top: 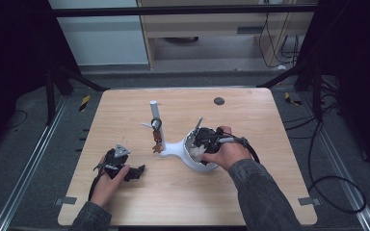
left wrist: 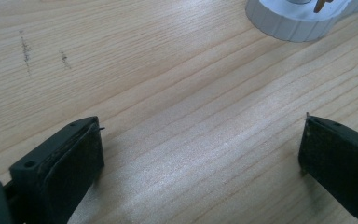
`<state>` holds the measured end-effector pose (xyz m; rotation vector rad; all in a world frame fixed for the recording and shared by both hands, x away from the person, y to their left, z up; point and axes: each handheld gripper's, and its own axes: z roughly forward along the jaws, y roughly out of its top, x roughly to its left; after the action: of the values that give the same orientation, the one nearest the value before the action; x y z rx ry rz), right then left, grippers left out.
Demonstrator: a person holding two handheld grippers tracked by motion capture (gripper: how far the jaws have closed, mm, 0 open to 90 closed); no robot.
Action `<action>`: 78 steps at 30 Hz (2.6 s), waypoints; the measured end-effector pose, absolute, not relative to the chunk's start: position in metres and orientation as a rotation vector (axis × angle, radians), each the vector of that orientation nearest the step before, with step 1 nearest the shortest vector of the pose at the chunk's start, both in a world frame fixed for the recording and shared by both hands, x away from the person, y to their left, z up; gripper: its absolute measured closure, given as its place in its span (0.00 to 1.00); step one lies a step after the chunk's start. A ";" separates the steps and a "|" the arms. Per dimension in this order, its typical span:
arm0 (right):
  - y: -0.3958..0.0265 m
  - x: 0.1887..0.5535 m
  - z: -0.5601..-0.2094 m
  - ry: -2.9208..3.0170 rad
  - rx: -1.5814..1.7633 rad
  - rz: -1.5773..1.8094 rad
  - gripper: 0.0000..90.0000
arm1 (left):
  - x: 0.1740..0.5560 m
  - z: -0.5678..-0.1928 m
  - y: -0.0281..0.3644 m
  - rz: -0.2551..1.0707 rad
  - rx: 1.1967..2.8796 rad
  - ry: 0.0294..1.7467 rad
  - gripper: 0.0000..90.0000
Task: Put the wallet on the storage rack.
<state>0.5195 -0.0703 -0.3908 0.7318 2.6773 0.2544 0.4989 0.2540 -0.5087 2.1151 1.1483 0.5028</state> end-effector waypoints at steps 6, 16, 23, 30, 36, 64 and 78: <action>-0.069 0.520 -0.391 2.679 0.734 0.254 0.23 | 0.499 -0.509 0.254 0.503 2.115 1.148 0.00; -0.070 0.518 -0.388 2.674 0.746 0.271 0.17 | 0.499 -0.509 0.254 0.503 2.115 1.148 0.00; -0.072 0.515 -0.385 2.667 0.759 0.286 0.12 | 0.499 -0.509 0.254 0.503 2.116 1.148 0.00; -0.075 0.511 -0.380 2.658 0.764 0.319 0.09 | 0.499 -0.509 0.254 0.503 2.115 1.148 0.00; -0.079 0.507 -0.375 2.644 0.770 0.347 0.07 | 0.499 -0.509 0.254 0.503 2.115 1.148 0.00; -0.135 0.497 -0.349 2.464 0.901 0.585 0.08 | 0.499 -0.509 0.254 0.502 2.113 1.150 0.00; -0.170 0.498 -0.348 2.295 0.980 0.692 0.10 | 0.499 -0.509 0.254 0.502 2.121 1.147 0.00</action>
<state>0.4975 -0.1704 -0.3485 0.9803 2.2948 0.6924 0.4988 0.2543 -0.5085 2.1207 1.1468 0.5018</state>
